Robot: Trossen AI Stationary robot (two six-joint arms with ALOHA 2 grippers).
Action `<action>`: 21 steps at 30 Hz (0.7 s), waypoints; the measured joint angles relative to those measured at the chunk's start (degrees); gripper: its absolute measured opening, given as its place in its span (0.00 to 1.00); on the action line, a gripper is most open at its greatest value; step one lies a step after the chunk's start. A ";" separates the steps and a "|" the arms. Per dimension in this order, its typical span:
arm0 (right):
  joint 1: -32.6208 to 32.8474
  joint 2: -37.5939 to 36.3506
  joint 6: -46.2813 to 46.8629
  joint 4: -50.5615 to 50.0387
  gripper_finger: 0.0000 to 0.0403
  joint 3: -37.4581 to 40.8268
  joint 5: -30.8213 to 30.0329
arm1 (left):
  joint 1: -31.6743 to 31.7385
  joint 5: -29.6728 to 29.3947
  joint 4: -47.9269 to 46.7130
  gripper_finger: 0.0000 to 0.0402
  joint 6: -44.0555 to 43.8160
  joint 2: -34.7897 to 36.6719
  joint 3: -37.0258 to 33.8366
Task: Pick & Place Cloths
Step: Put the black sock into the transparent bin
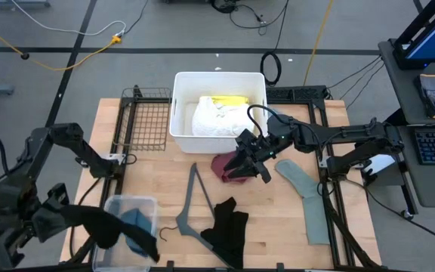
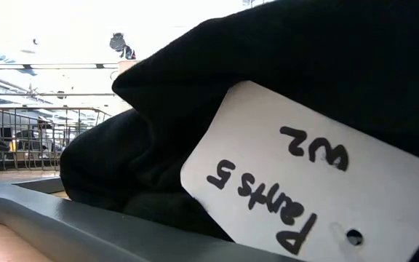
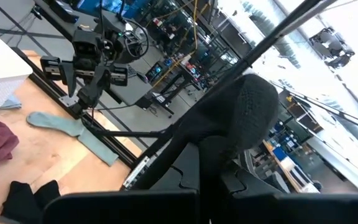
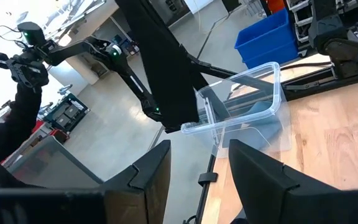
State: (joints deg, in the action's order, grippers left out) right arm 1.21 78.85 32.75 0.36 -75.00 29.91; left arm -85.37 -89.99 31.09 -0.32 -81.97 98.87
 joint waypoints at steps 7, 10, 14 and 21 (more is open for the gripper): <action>1.39 0.00 1.03 0.06 0.39 0.02 -0.06 | -2.75 -0.01 0.07 0.00 4.62 0.71 0.00; 2.67 0.00 0.94 0.07 0.39 0.00 -0.80 | -3.75 -0.01 -0.10 0.00 8.93 0.65 0.00; 4.51 0.00 0.09 0.06 0.39 0.00 -3.16 | -4.87 -0.03 -3.37 0.00 12.22 0.69 0.00; 6.54 0.01 -0.59 0.06 0.39 0.00 -3.28 | -6.62 0.07 -19.04 0.00 7.69 0.66 0.00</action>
State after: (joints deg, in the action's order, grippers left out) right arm 7.75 78.86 32.16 0.43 -75.00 26.63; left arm -91.99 -89.92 12.06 7.37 -81.30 98.87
